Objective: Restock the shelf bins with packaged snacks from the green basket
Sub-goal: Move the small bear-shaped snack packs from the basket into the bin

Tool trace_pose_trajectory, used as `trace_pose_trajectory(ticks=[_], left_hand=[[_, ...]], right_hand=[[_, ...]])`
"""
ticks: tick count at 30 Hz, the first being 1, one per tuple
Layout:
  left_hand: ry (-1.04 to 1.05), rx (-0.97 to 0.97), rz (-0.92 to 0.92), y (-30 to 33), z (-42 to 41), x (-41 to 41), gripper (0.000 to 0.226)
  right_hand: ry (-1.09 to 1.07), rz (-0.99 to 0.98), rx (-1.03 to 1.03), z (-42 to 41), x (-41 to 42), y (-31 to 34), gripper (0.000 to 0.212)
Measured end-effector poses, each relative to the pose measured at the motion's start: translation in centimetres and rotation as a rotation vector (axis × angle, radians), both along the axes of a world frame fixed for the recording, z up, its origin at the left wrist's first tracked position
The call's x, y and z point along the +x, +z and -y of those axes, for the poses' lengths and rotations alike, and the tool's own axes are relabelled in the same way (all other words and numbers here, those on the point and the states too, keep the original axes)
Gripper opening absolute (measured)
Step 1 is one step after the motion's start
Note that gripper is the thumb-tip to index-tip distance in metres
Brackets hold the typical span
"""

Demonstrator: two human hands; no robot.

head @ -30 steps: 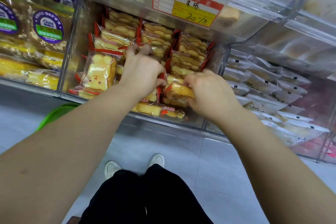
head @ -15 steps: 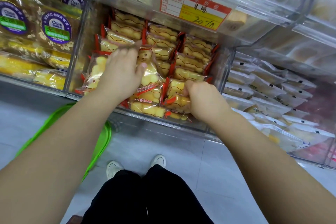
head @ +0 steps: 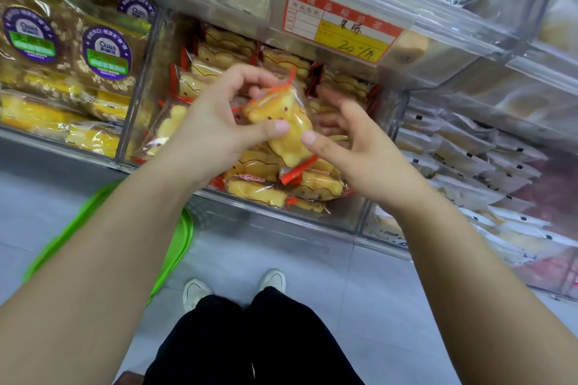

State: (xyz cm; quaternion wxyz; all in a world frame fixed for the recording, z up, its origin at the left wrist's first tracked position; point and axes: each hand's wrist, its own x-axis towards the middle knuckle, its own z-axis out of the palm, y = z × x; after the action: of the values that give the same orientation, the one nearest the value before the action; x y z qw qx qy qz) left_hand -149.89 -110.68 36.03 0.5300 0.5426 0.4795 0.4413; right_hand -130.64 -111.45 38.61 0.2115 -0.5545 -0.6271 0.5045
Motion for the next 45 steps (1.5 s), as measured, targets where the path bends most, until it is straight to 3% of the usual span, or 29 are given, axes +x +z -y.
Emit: trace_pose_trajectory(ticks=[3, 5, 8, 11, 17, 20, 24, 28, 31, 34, 36, 40, 45], left_hand=[[-0.175, -0.028, -0.136, -1.2, 0.5, 1.2, 0.05], [-0.283, -0.024, -0.437, -2.3, 0.4, 1.4, 0.056], [-0.427, 0.162, -0.886, -3.4, 0.3, 2.1, 0.06], [-0.388, 0.292, -1.004, -3.7, 0.1, 3.0, 0.035], [-0.26, 0.186, -0.915, -3.9, -0.8, 2.1, 0.016], [-0.371, 0.189, -0.857, -3.6, -0.6, 1.8, 0.019], [-0.352, 0.16, -0.741, -3.3, 0.6, 0.3, 0.03], [-0.489, 0.122, -0.897, -3.1, 1.6, -1.1, 0.031], [-0.522, 0.17, -1.08, -2.7, 1.3, -1.2, 0.026], [-0.491, 0.155, -1.151, -2.3, 1.0, -1.9, 0.016], [-0.463, 0.203, -1.129, -2.4, 1.1, -2.0, 0.021], [-0.485, 0.148, -1.025, -2.7, 1.6, -1.5, 0.055], [-0.576, 0.163, -0.929, -3.1, 1.9, -0.9, 0.049]], right_hand=[[-0.03, 0.138, 0.113, 0.2, 1.0, 0.3, 0.03], [-0.043, 0.31, 0.184, 0.5, 2.2, 0.4, 0.026], [0.064, 0.462, 0.243, 1.1, 3.3, 0.8, 0.025], [0.195, 0.581, 0.275, 1.9, 3.1, 0.7, 0.025], [0.328, 0.76, 0.251, 2.9, 1.8, 0.1, 0.028], [0.372, 0.909, 0.326, 3.3, 0.8, -1.2, 0.025], [0.417, 0.952, 0.191, 3.4, -0.4, -3.2, 0.027], [0.451, 0.858, 0.0, 1.5, 0.1, -2.2, 0.034], [0.331, 0.795, 0.152, 0.7, 0.2, -1.5, 0.028], [0.305, 0.816, 0.254, 0.7, -0.3, -2.0, 0.042], [0.327, 0.855, 0.235, 0.8, -0.3, -2.3, 0.042], [0.354, 1.0, 0.266, 1.6, 0.0, -3.1, 0.025], [0.335, 1.119, 0.268, 1.8, -0.4, -3.4, 0.019]])
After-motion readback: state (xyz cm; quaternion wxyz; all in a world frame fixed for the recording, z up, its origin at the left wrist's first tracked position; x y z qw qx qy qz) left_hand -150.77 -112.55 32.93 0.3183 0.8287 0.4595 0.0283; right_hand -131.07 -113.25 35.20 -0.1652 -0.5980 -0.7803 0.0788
